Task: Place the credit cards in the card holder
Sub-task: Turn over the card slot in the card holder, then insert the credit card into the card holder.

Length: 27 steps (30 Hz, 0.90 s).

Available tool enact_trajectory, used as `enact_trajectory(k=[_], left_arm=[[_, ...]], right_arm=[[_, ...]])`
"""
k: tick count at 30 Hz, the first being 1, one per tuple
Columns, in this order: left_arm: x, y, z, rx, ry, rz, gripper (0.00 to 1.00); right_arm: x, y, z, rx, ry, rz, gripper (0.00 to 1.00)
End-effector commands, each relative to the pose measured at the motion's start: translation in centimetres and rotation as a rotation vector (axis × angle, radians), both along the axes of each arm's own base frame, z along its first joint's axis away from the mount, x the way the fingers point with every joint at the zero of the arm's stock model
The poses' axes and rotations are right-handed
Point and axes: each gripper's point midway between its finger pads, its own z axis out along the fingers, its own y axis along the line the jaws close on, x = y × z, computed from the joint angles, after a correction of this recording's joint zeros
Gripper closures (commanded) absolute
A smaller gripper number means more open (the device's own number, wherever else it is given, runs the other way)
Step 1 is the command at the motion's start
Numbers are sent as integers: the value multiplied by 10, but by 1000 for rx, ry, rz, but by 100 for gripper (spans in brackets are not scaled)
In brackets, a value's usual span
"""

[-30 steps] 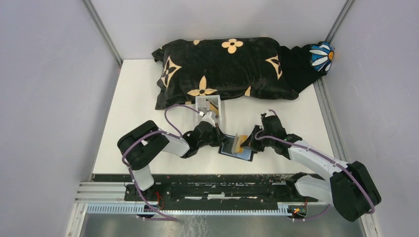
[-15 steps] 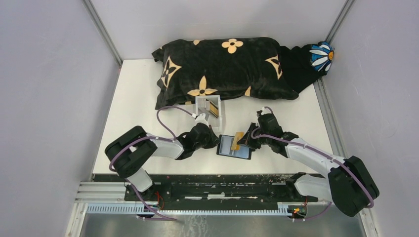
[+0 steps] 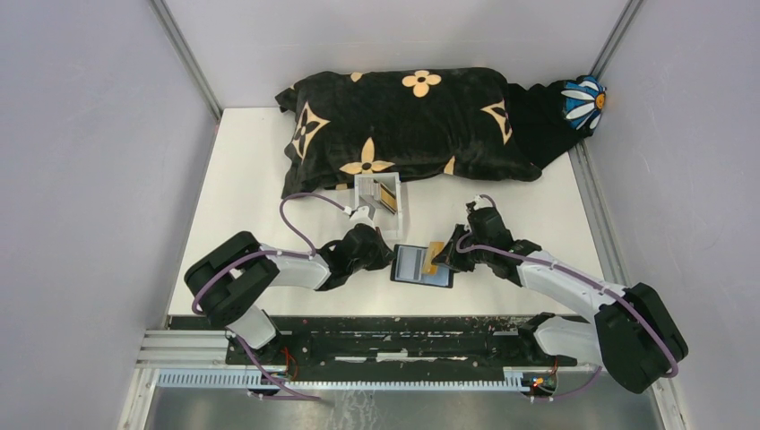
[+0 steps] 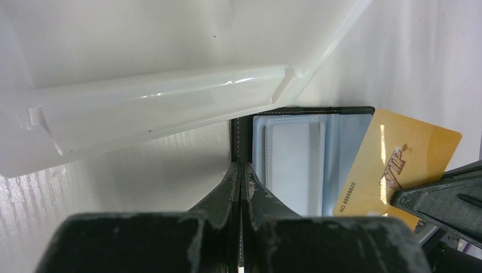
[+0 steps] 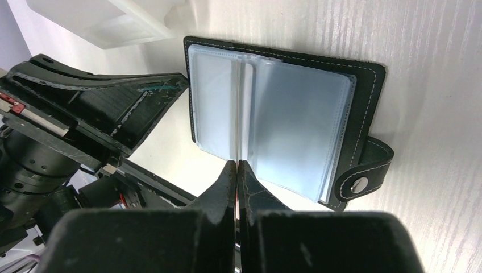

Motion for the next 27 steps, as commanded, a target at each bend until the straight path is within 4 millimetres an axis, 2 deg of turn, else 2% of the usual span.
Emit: enact_trajectory(k=[1, 7, 13, 22, 27], left_arm=[[-1, 9, -1, 60, -39, -21, 97], [-1, 11, 3, 52, -48, -15, 97], [-4, 11, -4, 58, -29, -26, 97], [-7, 13, -10, 63, -18, -26, 97], [-7, 14, -12, 66, -18, -22, 97]], right_arm=[[1, 3, -5, 0, -13, 23, 99], [0, 7, -13, 10, 5, 35, 99], [-1, 9, -17, 22, 17, 41, 99], [-1, 9, -6, 33, -5, 45, 99], [-3, 8, -7, 28, -1, 47, 99]])
